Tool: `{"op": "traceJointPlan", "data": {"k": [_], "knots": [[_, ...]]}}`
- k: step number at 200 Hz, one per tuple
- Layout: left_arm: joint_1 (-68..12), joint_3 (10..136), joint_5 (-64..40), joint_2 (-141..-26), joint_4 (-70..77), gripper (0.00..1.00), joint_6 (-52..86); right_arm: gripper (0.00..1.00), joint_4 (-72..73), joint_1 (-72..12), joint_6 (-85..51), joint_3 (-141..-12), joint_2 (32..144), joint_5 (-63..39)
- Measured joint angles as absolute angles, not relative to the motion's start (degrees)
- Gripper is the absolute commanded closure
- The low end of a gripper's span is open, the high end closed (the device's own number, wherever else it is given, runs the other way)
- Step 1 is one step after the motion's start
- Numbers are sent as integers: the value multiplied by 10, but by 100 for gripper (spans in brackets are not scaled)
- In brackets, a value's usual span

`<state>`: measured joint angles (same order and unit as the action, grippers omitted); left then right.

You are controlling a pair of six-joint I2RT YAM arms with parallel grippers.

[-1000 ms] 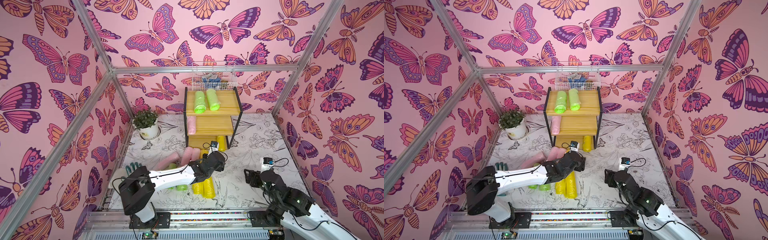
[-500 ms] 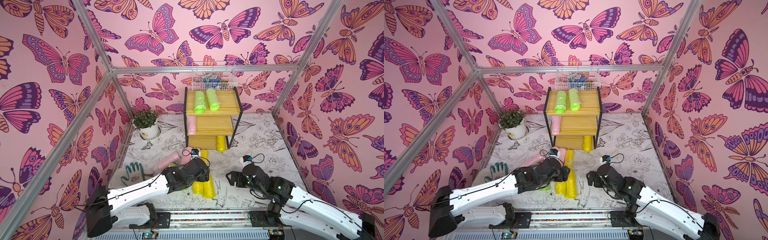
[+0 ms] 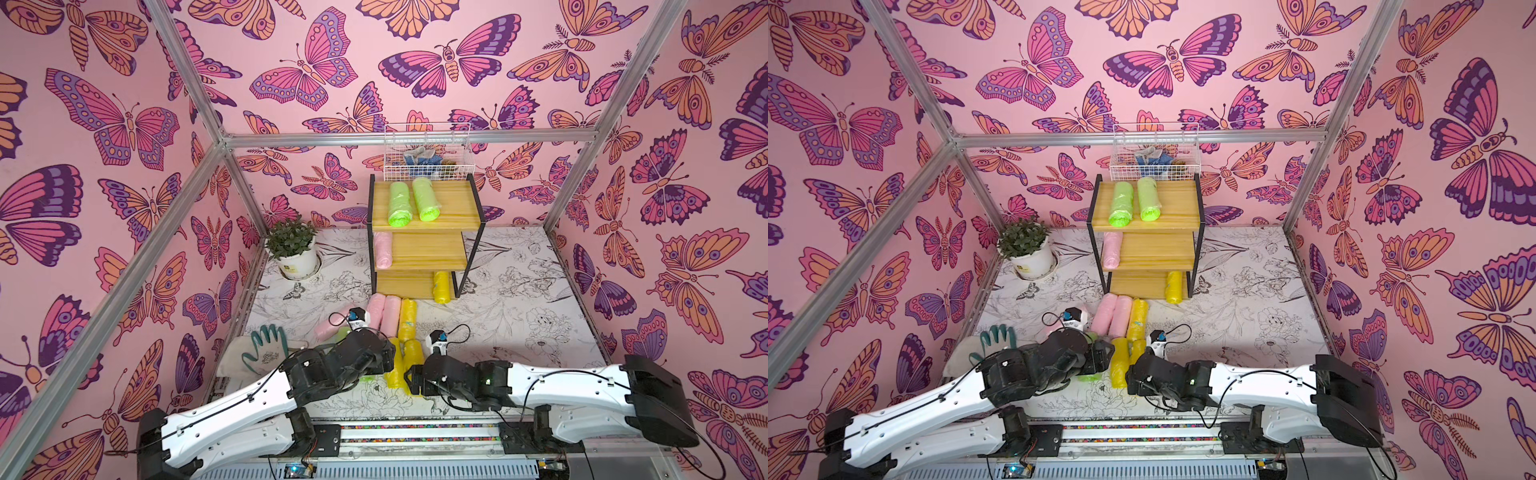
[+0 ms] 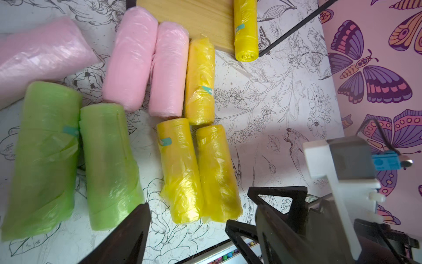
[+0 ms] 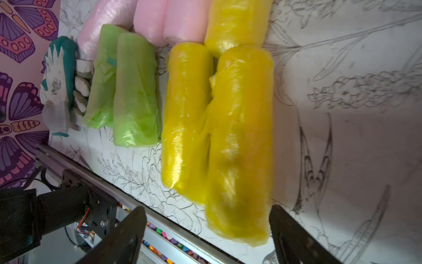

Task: Sort the rolls of trash bags by color and place them on the shelf
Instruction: Pick up the roll of trash bags from the center of the board.

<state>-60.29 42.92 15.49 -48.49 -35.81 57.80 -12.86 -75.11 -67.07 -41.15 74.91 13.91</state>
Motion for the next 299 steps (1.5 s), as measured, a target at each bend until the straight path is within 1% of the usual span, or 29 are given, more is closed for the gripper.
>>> {"op": "traceJointPlan", "data": {"k": [30, 48, 63, 89, 117, 154, 192, 249, 299], "knots": [[-603, 415, 160, -442, -371, 21, 597, 19, -142, -776, -678, -436, 756, 161], [-603, 414, 158, -445, -378, 21, 603, 20, -167, -791, -681, -443, 748, 186], [-602, 421, 150, -466, -382, 20, 603, 21, -209, -813, -688, -443, 717, 217], [-595, 470, 124, -550, -390, 18, 590, 22, -287, -842, -705, -443, 626, 269], [-561, 542, 72, -662, -391, 20, 565, 22, -378, -849, -723, -442, 524, 317], [-526, 609, -3, -817, -391, 23, 534, 21, -473, -849, -731, -440, 452, 363], [-526, 647, -49, -908, -396, 23, 503, 19, -510, -849, -735, -435, 438, 384], [-526, 682, -67, -971, -400, 23, 462, 16, -516, -849, -735, -427, 451, 387], [-539, 683, -77, -1021, -402, 24, 454, 16, -519, -849, -738, -412, 427, 394]]}}
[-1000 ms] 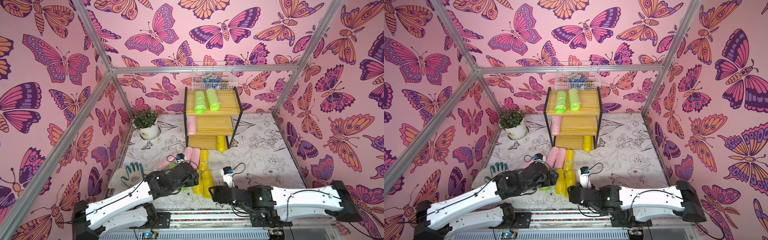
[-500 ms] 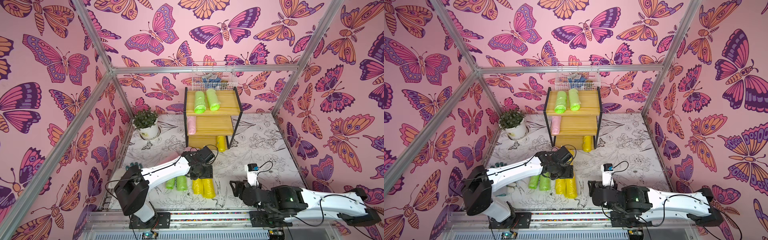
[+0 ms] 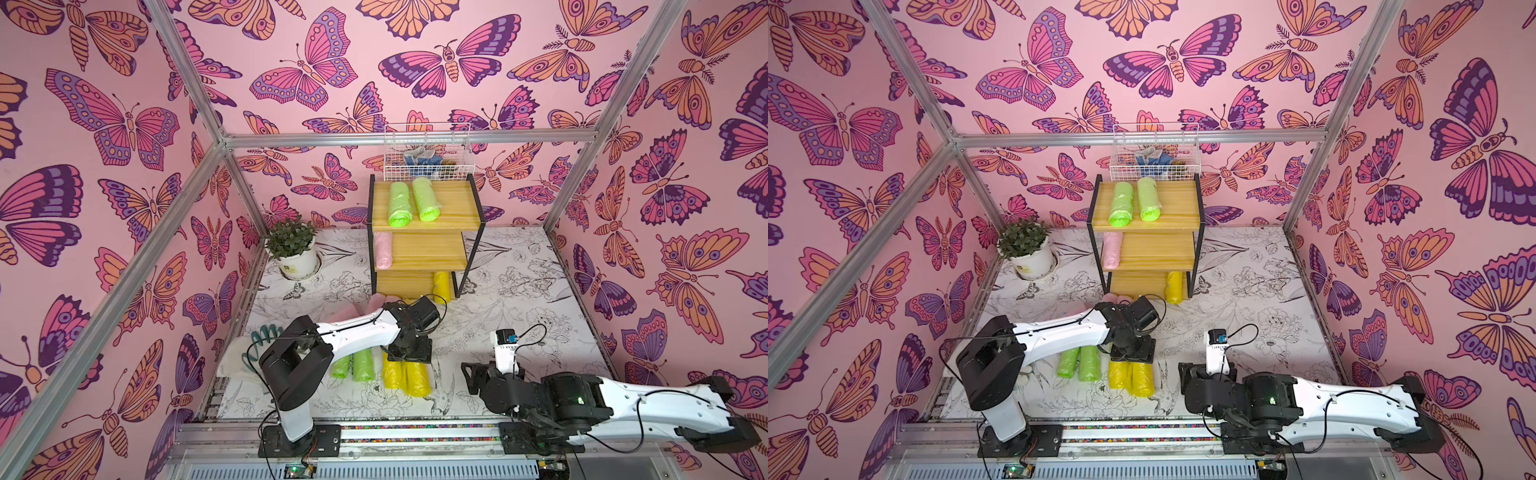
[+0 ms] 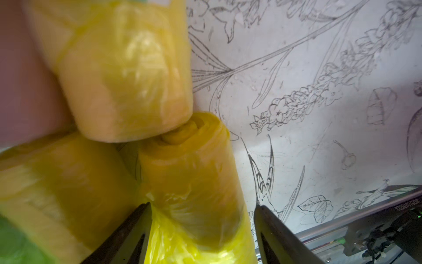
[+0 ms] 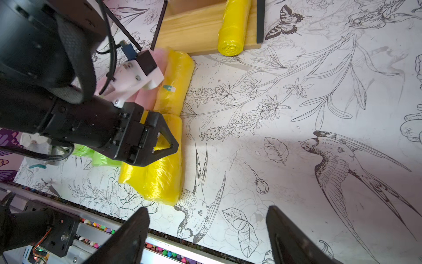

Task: Sort the rolls of trash bags by color and place them on the shelf
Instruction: Pick up the roll of trash bags from the center of the board.

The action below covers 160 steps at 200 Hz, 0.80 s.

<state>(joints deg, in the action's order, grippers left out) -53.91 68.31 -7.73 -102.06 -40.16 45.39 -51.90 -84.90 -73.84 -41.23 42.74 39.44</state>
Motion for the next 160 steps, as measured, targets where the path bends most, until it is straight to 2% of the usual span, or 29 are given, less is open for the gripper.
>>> {"op": "traceJointPlan", "data": {"k": [27, 44, 73, 97, 107, 137, 160], "knots": [[-545, 689, -77, -1050, -404, 27, 454, 18, -519, -849, -743, -405, 423, 397], [-546, 701, -78, -1071, -404, 35, 454, 19, -520, -849, -747, -404, 424, 396], [-546, 712, -80, -1087, -406, 60, 464, 20, -529, -849, -752, -404, 419, 396], [-546, 713, -82, -1087, -405, 86, 470, 20, -539, -849, -752, -404, 407, 397], [-546, 713, -81, -1086, -404, 100, 476, 20, -542, -849, -752, -404, 403, 399], [-546, 690, -79, -1058, -385, 100, 504, 13, -543, -849, -732, -408, 407, 412], [-546, 665, -79, -975, -364, 100, 546, 8, -535, -849, -669, -442, 435, 424]]}}
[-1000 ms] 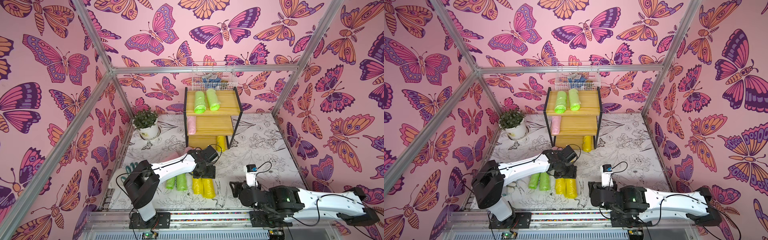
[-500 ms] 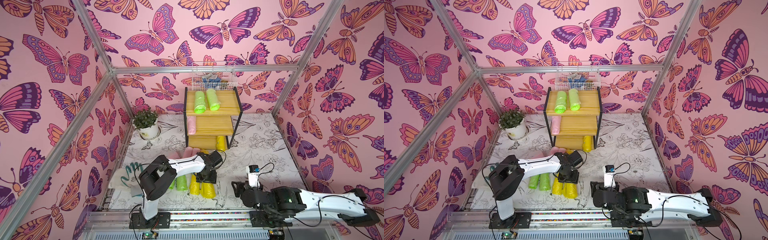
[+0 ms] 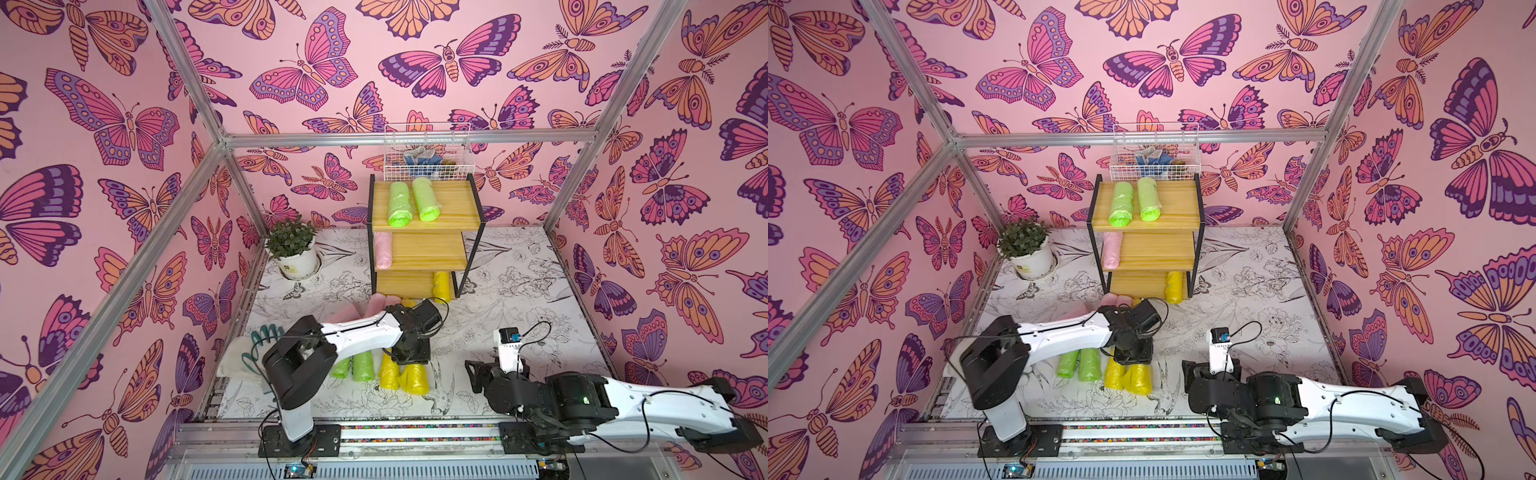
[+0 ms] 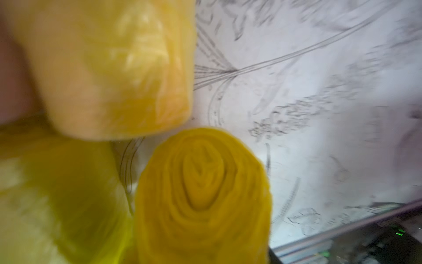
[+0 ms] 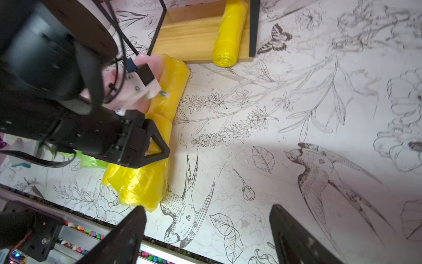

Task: Sort the rolls of trash bags by color and place them on the shelf
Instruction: Pick up the roll of trash bags from the center of the board.

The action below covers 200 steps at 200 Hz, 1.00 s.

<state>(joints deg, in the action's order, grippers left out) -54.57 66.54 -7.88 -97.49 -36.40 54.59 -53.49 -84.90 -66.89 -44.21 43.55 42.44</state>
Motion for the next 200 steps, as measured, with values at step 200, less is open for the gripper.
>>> {"op": "traceJointPlan", "data": {"k": [200], "knots": [[-453, 698, -278, -872, -310, 100, 709, 1, -366, -853, -257, -521, 570, 407]]}}
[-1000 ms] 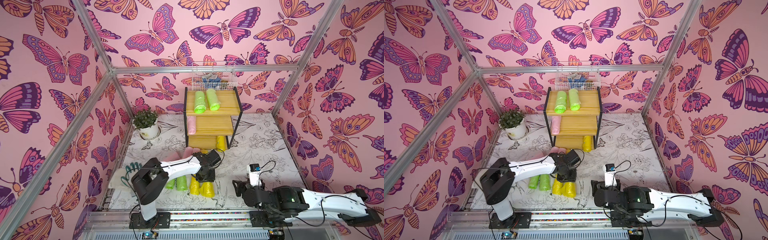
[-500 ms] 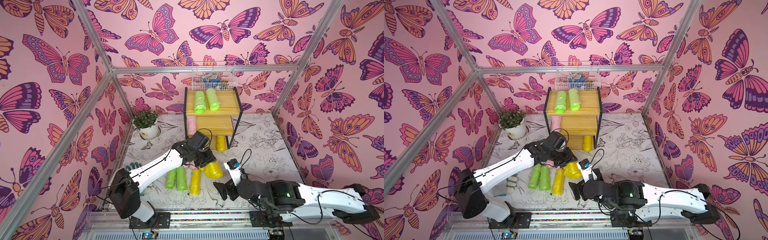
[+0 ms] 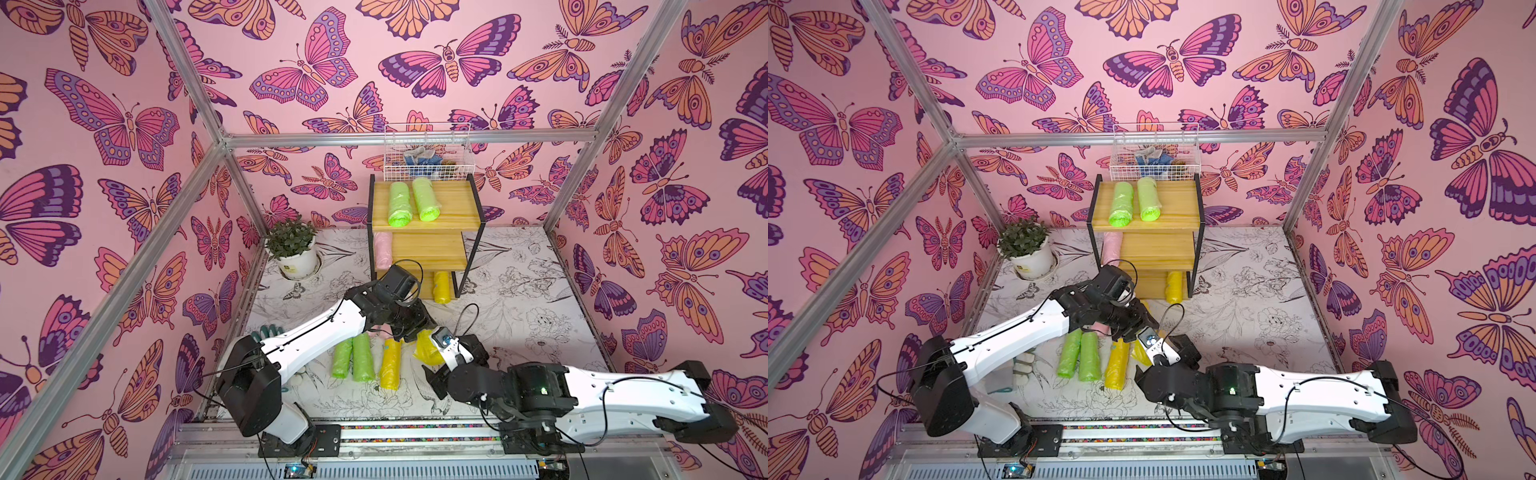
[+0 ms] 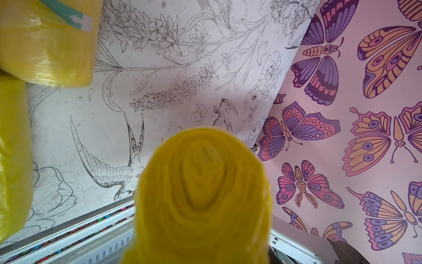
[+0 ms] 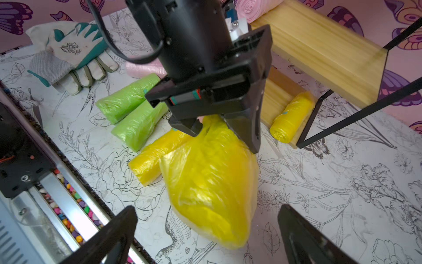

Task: Sort the rolls of trash bags by color and place them on the shelf
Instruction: Pick up the roll of trash bags from the center of the board.

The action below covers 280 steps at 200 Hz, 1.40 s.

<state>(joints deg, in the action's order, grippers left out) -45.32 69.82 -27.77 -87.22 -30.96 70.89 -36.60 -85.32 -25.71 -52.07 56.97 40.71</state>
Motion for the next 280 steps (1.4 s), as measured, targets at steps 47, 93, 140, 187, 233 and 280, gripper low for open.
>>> {"op": "traceJointPlan", "data": {"k": [47, 93, 140, 187, 233, 280], "knots": [[-453, 698, -287, -872, -308, 100, 710, 1, -326, -853, -236, -453, 468, 423], [-453, 698, -287, -872, -302, 100, 710, 1, -283, -853, -224, -451, 512, 404], [-453, 698, -287, -872, -300, 100, 710, 1, -270, -853, -225, -452, 570, 418], [-453, 698, -287, -871, -300, 100, 710, 1, -265, -840, -229, -451, 534, 452], [-453, 698, -287, -871, -297, 100, 710, 1, -258, -795, -238, -450, 519, 429], [-453, 698, -287, -871, -297, 100, 710, 1, -241, -791, -237, -448, 538, 388]]}}
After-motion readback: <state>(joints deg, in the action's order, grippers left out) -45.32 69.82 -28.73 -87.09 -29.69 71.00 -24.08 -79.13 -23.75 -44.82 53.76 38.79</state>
